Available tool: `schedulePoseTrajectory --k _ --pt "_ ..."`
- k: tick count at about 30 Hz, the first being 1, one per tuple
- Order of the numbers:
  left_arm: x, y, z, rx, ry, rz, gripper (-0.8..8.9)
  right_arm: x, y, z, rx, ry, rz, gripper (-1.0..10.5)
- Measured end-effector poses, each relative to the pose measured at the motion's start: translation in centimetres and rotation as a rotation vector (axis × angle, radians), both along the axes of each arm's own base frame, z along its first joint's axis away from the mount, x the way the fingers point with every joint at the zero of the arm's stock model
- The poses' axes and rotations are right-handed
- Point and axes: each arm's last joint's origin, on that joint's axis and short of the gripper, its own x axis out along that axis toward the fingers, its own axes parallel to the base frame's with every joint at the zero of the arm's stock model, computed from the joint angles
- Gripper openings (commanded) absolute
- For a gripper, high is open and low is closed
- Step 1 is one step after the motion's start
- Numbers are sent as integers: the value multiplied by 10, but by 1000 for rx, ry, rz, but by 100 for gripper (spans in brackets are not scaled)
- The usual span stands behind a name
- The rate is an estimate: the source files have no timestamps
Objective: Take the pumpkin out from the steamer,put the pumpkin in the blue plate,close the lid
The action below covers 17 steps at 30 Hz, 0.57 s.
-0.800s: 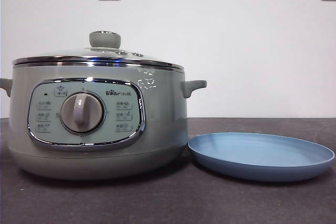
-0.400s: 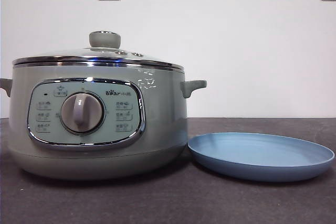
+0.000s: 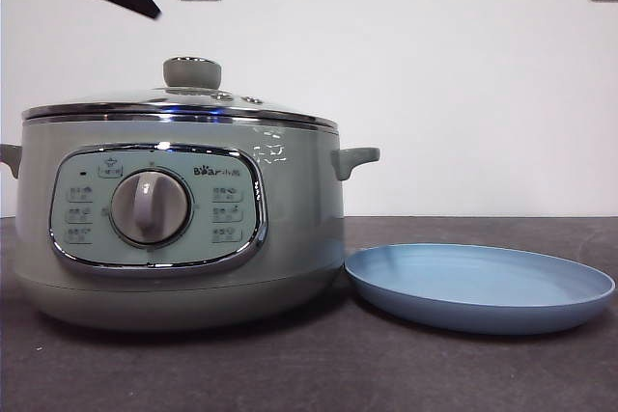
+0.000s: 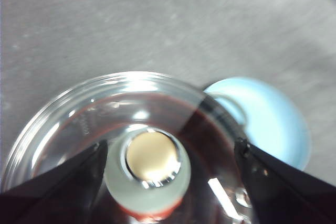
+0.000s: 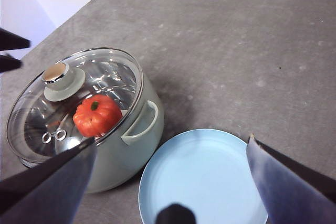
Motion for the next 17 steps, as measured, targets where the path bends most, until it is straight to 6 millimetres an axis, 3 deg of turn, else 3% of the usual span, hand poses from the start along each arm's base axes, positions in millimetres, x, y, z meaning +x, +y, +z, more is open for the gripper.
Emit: schedulePoseTrajectory --k 6,14,17 --pt "23 -16 -22 91 55 -16 408 0 0 0 0 0 0 473" --pt "33 -21 -40 141 113 -16 402 0 0 0 0 0 0 473" --pt "33 -21 -40 143 111 -16 264 0 0 0 0 0 0 473"
